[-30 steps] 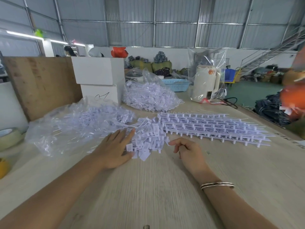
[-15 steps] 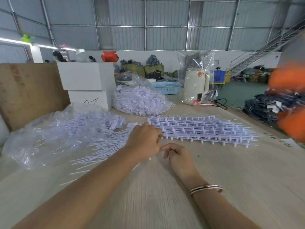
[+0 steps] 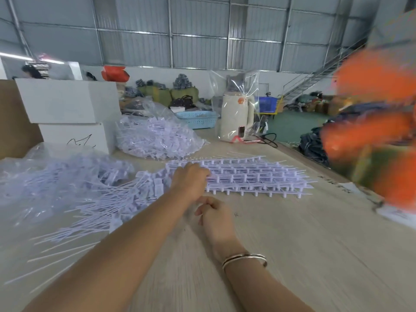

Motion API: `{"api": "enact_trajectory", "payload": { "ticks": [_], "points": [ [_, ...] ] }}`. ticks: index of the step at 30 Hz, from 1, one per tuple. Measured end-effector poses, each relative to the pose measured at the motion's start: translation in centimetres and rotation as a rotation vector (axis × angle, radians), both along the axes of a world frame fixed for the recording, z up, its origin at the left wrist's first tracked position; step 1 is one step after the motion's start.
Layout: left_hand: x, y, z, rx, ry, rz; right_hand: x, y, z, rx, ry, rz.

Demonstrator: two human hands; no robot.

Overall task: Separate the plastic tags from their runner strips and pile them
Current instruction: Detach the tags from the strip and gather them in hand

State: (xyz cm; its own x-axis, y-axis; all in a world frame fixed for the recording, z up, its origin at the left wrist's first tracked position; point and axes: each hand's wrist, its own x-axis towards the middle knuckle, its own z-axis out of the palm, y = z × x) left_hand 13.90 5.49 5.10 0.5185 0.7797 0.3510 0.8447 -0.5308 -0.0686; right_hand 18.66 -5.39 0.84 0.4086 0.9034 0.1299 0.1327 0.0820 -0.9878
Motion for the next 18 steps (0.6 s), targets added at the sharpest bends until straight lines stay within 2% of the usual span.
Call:
{"api": "enact_trajectory", "payload": {
  "ticks": [3,7,8,10,12,15,18],
  "points": [
    [-1.1,-0.1,0.8,0.036,-0.093,0.001,-0.1,-0.2,0.2,0.013,0.068,0.001],
    [-2.5,-0.4,2.1,-0.095,-0.288,0.066,-0.2,-0.5,0.5,0.046,0.13,0.0],
    [-2.6,-0.6,2.2,-0.151,-0.233,0.081,-0.2,-0.4,0.6,0.051,0.144,-0.004],
    [-2.3,-1.1,1.7,-0.209,0.005,0.128,-0.1,-0.3,0.6,0.045,0.161,-0.017],
    [-2.0,-1.1,1.1,-0.181,0.115,0.144,-0.1,-0.2,0.5,0.015,0.15,-0.032],
    [-1.8,-1.0,0.8,-0.044,0.041,0.009,0.0,-0.1,0.2,0.006,0.113,-0.045],
    [-1.3,-1.0,0.9,-0.19,0.042,-0.149,0.0,-0.1,0.1,0.004,0.079,-0.043]
  ]
}}
